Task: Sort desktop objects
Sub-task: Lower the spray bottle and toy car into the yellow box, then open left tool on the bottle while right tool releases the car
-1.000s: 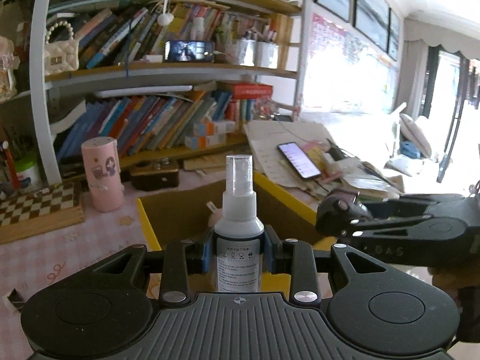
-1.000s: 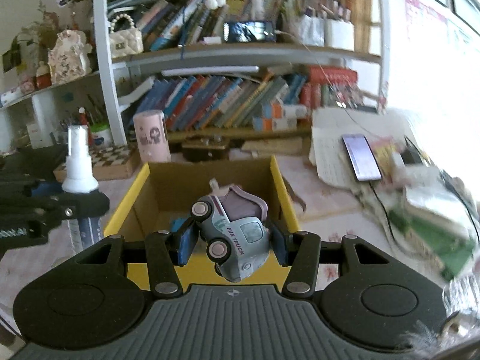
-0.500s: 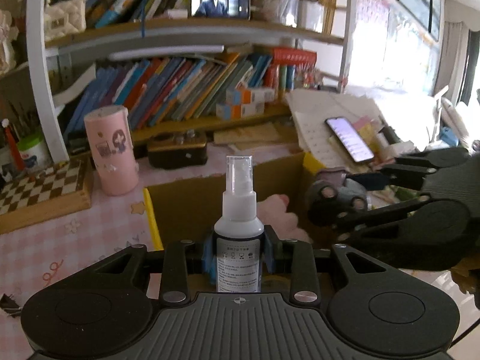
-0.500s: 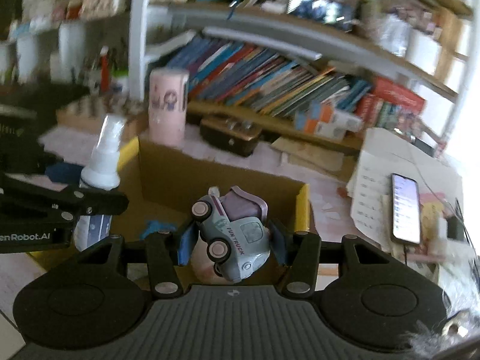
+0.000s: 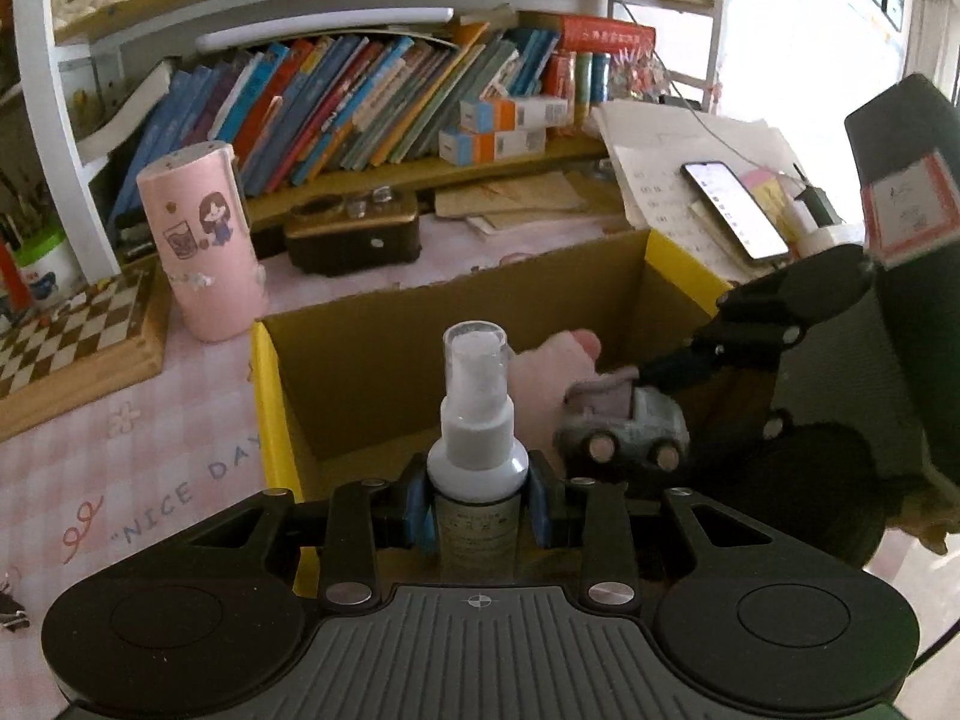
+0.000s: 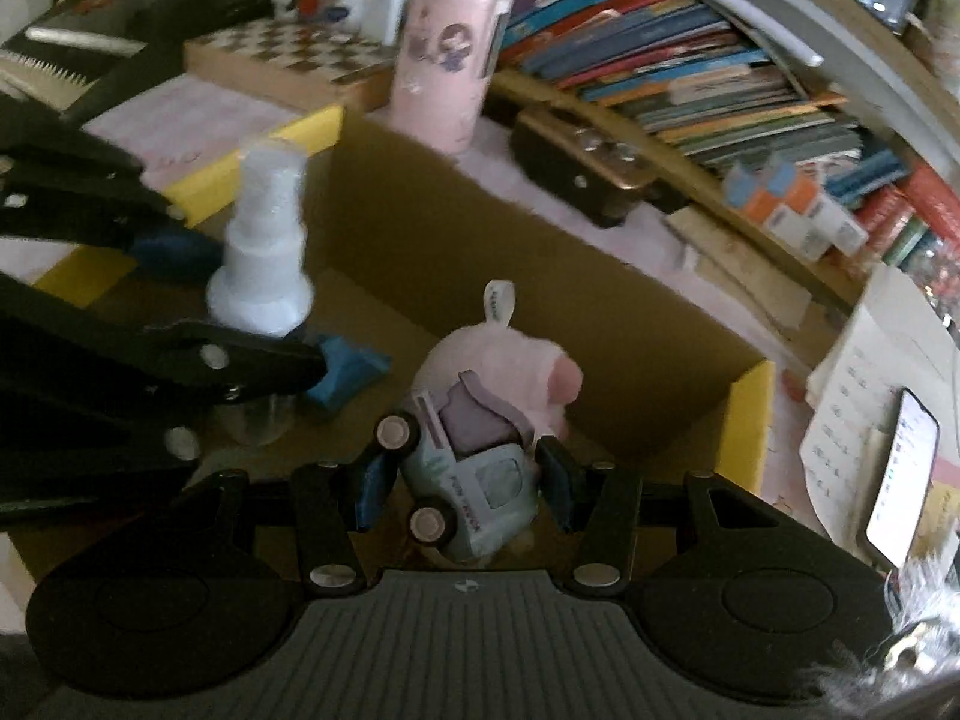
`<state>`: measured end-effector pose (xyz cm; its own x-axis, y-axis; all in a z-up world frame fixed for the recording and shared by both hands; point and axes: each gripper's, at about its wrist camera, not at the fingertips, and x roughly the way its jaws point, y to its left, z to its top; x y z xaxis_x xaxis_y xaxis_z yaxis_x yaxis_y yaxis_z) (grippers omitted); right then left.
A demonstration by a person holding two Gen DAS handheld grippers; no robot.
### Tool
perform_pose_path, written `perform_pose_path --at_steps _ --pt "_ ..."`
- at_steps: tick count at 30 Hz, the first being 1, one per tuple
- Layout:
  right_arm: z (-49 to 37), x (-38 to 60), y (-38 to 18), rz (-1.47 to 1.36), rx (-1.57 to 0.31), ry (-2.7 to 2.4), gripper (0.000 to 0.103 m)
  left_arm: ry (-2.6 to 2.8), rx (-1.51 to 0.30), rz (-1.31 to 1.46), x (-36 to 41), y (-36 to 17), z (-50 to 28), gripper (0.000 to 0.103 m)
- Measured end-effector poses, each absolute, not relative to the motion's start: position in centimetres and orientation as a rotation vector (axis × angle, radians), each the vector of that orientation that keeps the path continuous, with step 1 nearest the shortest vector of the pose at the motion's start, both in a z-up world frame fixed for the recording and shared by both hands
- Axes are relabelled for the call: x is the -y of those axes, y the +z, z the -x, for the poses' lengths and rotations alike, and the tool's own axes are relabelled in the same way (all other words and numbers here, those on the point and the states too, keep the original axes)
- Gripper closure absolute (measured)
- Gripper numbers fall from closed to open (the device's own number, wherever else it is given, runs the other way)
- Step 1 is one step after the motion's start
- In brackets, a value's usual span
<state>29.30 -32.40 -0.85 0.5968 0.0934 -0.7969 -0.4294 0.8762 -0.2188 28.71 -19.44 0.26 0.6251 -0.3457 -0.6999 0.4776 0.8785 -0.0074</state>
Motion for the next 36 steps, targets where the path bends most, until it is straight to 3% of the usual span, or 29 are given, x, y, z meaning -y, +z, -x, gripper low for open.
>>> perform_pose_path --at_steps 7,12,16,22,36 --pt "-29.8 32.5 -1.2 0.391 -0.925 0.322 0.056 -0.472 -0.731 -0.191 19.5 0.4 -28.5 0.069" --pt "-29.3 33.1 -0.5 0.337 -0.884 0.302 0.039 -0.46 -0.657 -0.18 19.1 1.5 -27.7 0.051" --pt "-28.3 33.5 0.8 0.289 -0.824 0.271 0.034 -0.438 -0.58 -0.157 18.5 3.0 -26.5 0.034" --pt "-25.9 34.0 3.5 0.215 -0.703 0.214 0.029 -0.405 -0.474 -0.124 17.4 5.2 -24.1 0.018" --pt "-17.3 35.4 6.2 0.05 -0.563 0.037 0.021 -0.295 -0.384 -0.024 12.7 6.8 -17.9 0.006"
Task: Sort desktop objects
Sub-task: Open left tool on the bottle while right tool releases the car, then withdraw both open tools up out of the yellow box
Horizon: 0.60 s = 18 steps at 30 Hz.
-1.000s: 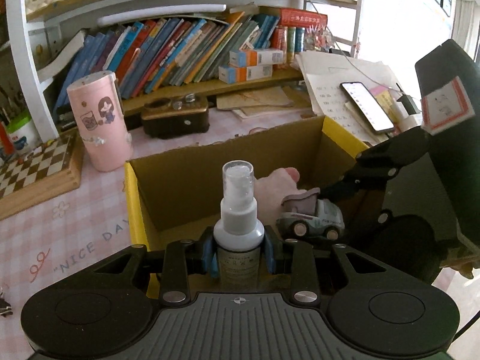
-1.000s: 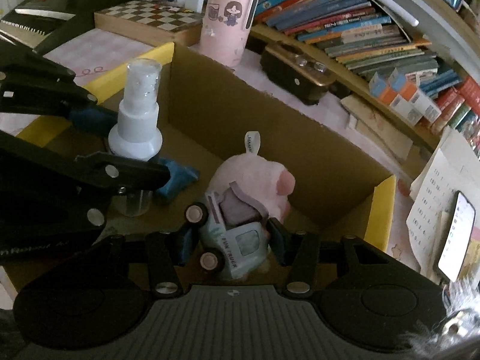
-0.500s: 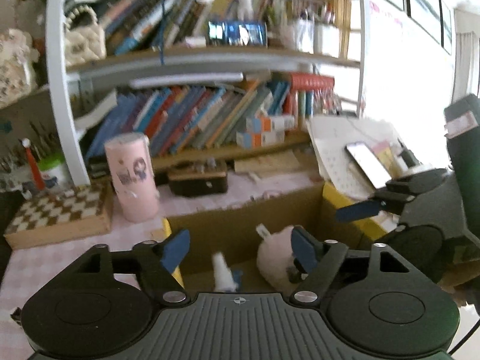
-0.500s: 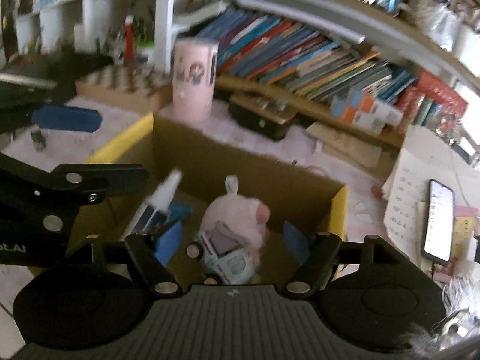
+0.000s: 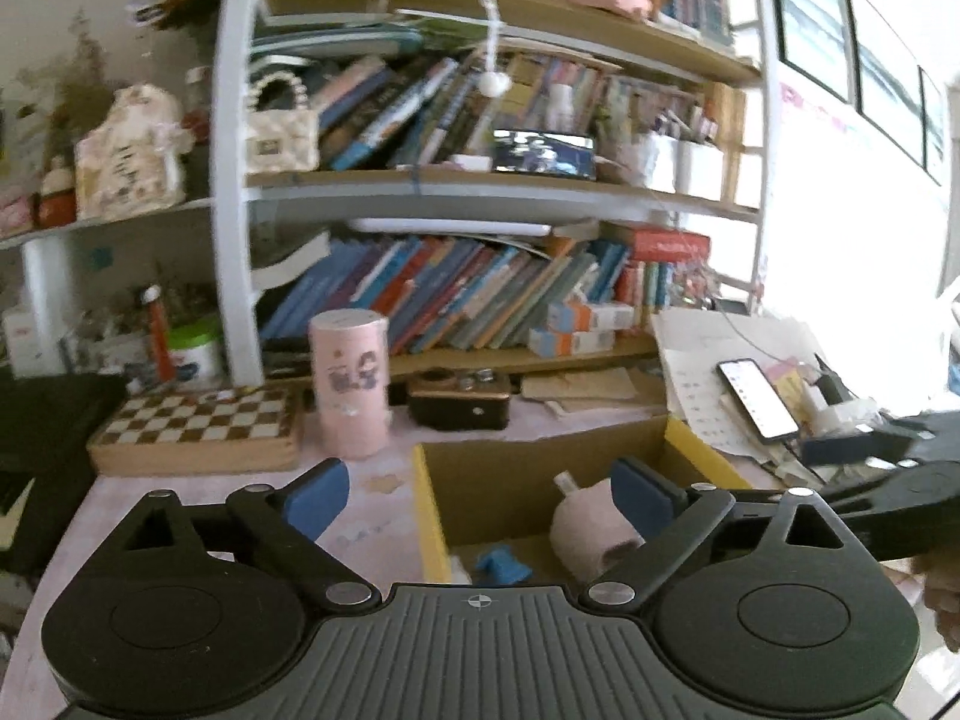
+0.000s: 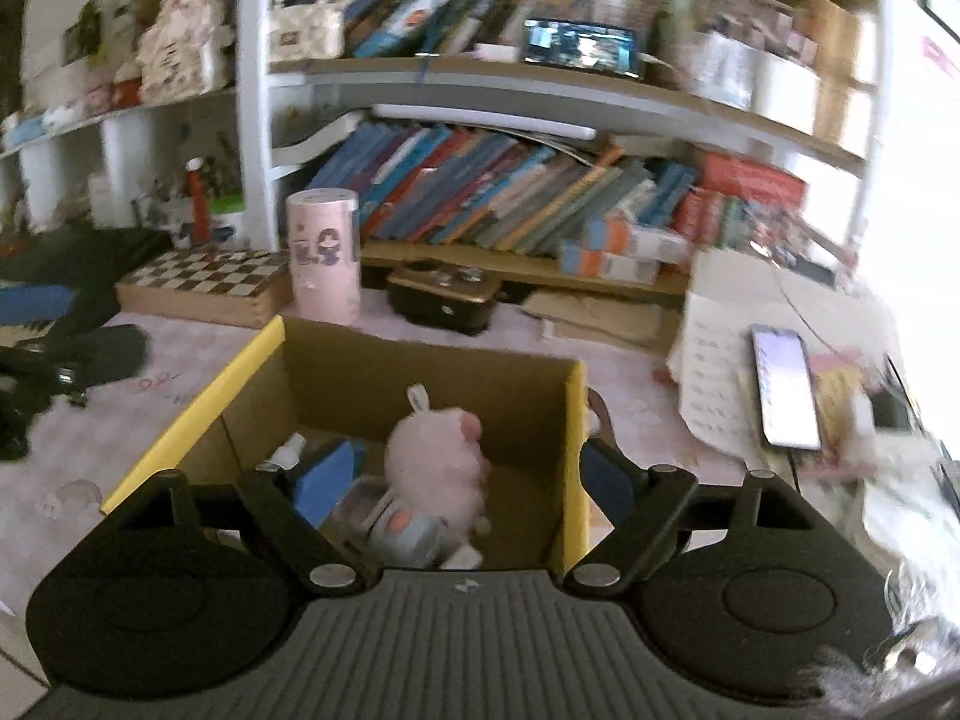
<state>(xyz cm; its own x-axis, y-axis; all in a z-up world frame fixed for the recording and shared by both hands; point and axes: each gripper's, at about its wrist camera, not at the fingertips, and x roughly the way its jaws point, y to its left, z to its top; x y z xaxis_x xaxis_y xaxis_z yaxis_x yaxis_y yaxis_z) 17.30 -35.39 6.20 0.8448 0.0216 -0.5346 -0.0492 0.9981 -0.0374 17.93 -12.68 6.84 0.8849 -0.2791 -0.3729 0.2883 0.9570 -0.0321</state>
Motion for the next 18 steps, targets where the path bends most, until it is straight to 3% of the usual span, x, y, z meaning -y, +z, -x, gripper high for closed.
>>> perform_pose_path --at_steps 18 --pt "-8.4 27.6 0.8 -0.08 -0.686 -0.082 0.021 -0.202 -0.525 -0.094 4.4 2.0 -11.3 0.005"
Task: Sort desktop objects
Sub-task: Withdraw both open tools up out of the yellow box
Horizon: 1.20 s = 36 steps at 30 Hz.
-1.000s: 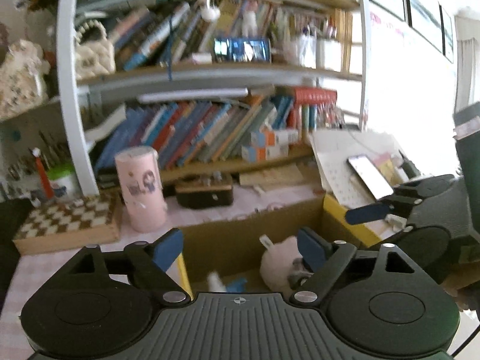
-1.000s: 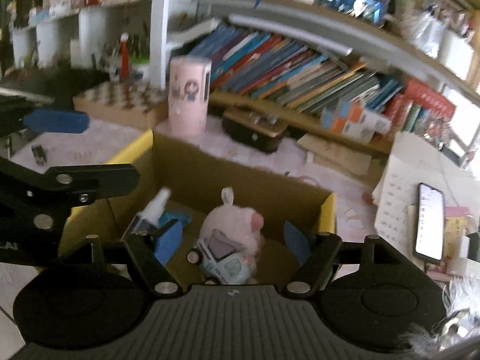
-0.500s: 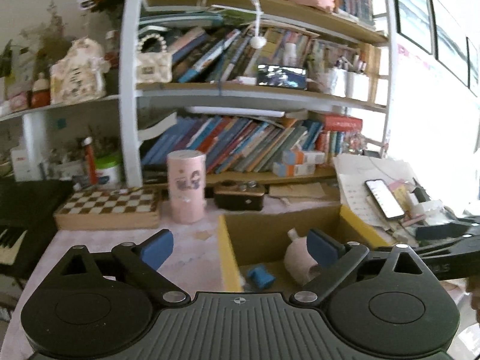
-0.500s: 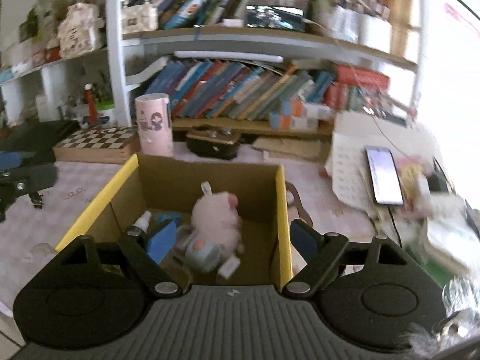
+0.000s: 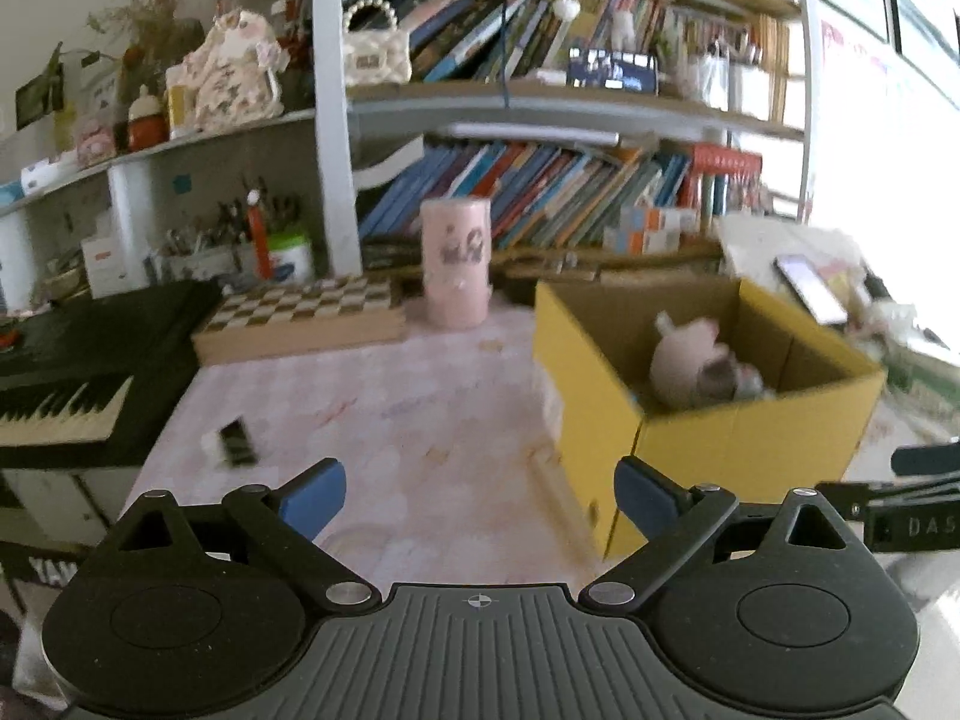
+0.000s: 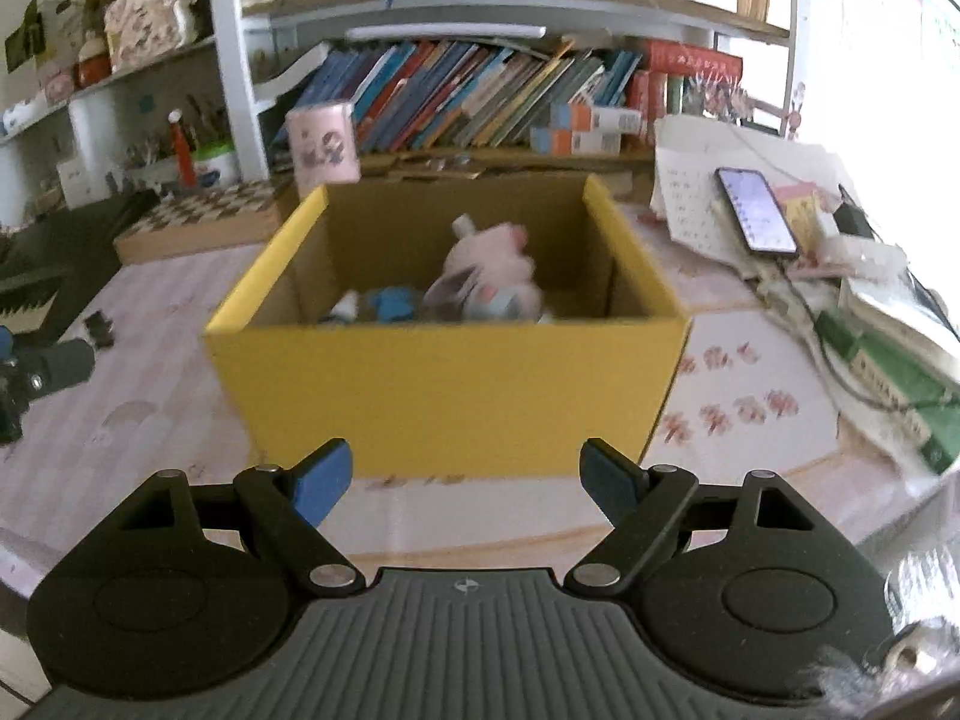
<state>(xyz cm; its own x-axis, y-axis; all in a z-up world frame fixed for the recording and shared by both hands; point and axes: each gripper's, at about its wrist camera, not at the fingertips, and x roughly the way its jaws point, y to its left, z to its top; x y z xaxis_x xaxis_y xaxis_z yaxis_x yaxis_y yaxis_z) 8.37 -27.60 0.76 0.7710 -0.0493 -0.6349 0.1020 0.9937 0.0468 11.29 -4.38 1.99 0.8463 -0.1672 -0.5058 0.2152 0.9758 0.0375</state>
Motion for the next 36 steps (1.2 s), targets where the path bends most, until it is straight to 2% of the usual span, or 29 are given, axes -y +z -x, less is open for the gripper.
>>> perform_pose_path --at_steps 16,23,36 --pt "-4.2 16.5 -0.6 0.001 -0.699 -0.043 0.021 -0.136 -0.619 -0.079 -3.4 0.4 -7.1 0.005" --pt "-3.6 13.4 -1.0 -0.021 -0.735 0.001 0.021 -0.191 -0.617 -0.119 -5.0 0.2 -5.7 0.005" --pt "-3.3 8.6 -0.5 -0.059 -0.684 -0.013 0.021 -0.167 -0.596 -0.113 -8.6 0.2 -4.5 0.005"
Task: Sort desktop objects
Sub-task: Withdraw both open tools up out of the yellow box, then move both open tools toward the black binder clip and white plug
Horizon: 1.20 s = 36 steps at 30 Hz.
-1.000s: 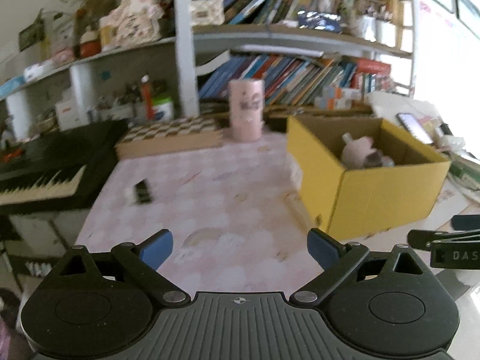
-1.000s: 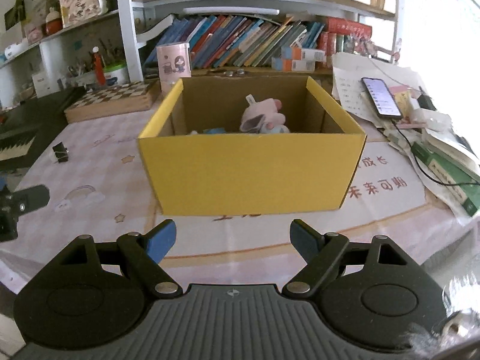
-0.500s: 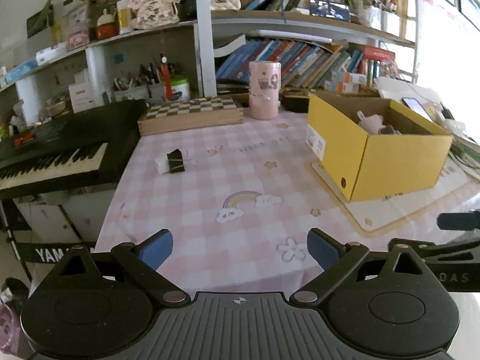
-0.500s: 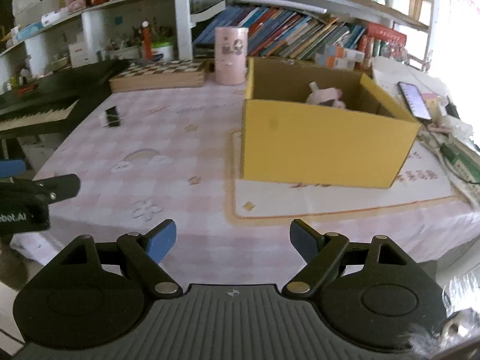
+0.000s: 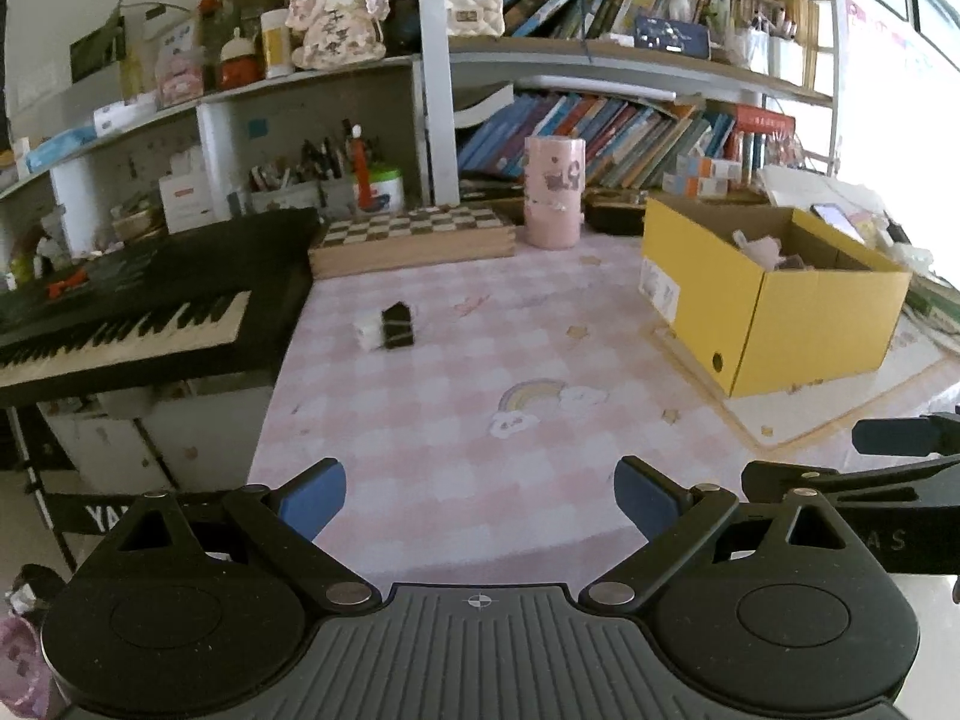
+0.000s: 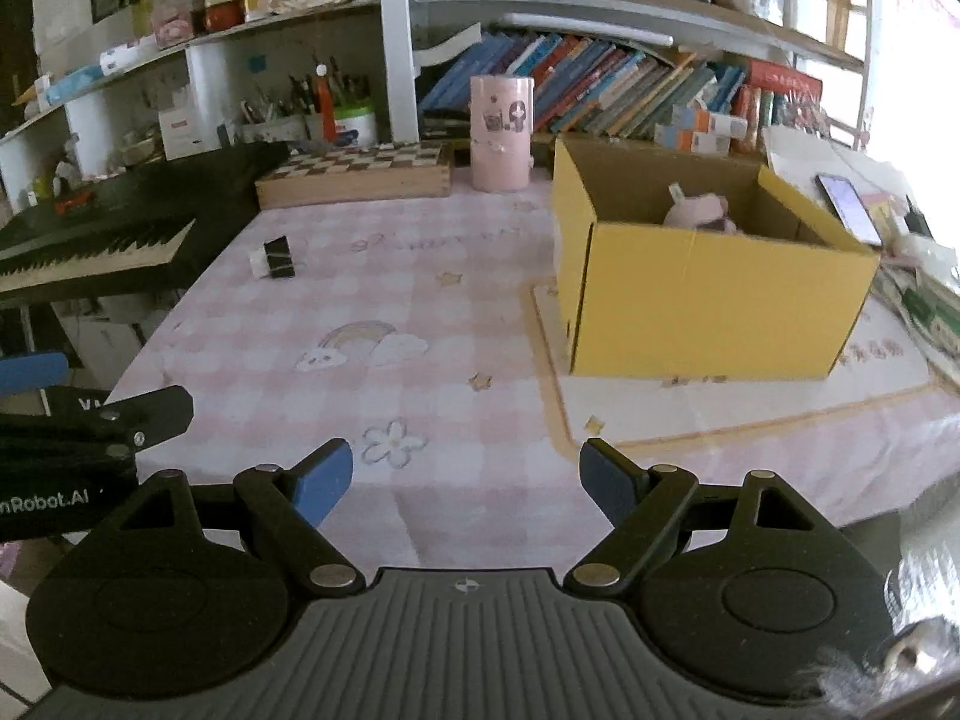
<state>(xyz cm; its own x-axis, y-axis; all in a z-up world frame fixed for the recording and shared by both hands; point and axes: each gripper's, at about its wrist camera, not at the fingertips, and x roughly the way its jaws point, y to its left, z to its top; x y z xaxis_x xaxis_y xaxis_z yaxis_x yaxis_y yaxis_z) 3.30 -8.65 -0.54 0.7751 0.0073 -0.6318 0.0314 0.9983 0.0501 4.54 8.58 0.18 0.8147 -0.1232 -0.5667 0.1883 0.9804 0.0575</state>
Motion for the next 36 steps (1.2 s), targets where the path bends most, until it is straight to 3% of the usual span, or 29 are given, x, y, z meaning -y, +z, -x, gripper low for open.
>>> perform_pose_path --at_steps 36 --pt "-5.1 2.8 -1.3 -0.004 -0.72 0.06 0.021 -0.108 -0.641 -0.042 -14.0 -0.9 -5.1 0.005"
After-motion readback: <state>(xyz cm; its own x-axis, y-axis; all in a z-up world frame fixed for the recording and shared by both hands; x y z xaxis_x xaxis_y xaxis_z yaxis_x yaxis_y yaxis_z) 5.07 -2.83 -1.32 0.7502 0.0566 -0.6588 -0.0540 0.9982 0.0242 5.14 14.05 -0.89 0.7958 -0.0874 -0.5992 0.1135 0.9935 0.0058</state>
